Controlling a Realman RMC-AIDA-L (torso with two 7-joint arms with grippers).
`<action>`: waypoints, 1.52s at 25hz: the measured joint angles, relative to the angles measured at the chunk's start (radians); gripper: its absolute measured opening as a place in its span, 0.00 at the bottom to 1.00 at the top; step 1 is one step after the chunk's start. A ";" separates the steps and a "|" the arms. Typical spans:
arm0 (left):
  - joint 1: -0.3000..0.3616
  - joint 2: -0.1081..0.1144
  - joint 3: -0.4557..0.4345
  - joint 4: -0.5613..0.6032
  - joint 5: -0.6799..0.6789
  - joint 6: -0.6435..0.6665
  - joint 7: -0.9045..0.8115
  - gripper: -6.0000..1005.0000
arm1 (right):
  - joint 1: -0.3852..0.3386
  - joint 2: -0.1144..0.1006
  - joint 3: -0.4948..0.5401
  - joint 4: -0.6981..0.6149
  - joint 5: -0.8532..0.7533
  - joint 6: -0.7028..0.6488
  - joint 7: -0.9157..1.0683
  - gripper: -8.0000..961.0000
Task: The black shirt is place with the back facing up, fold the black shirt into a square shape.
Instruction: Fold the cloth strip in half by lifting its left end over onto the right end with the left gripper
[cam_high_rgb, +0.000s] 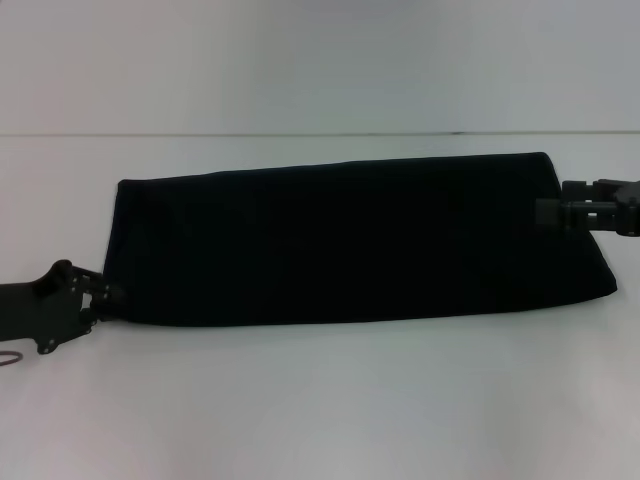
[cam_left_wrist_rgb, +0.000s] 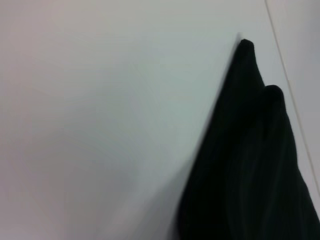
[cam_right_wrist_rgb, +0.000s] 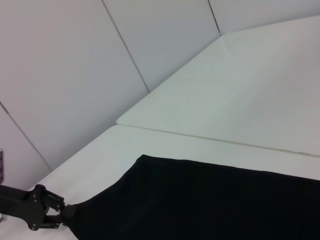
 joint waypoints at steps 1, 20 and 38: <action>0.001 -0.001 0.001 -0.001 0.007 -0.005 0.000 0.39 | 0.000 0.000 0.000 0.001 0.000 0.000 -0.003 0.93; 0.006 -0.008 0.010 0.001 0.007 0.003 0.265 0.04 | -0.007 0.033 0.001 0.002 0.032 -0.005 -0.005 0.92; 0.162 0.043 -0.092 0.254 0.030 0.156 0.458 0.04 | -0.001 0.061 0.001 0.045 0.173 0.111 -0.002 0.92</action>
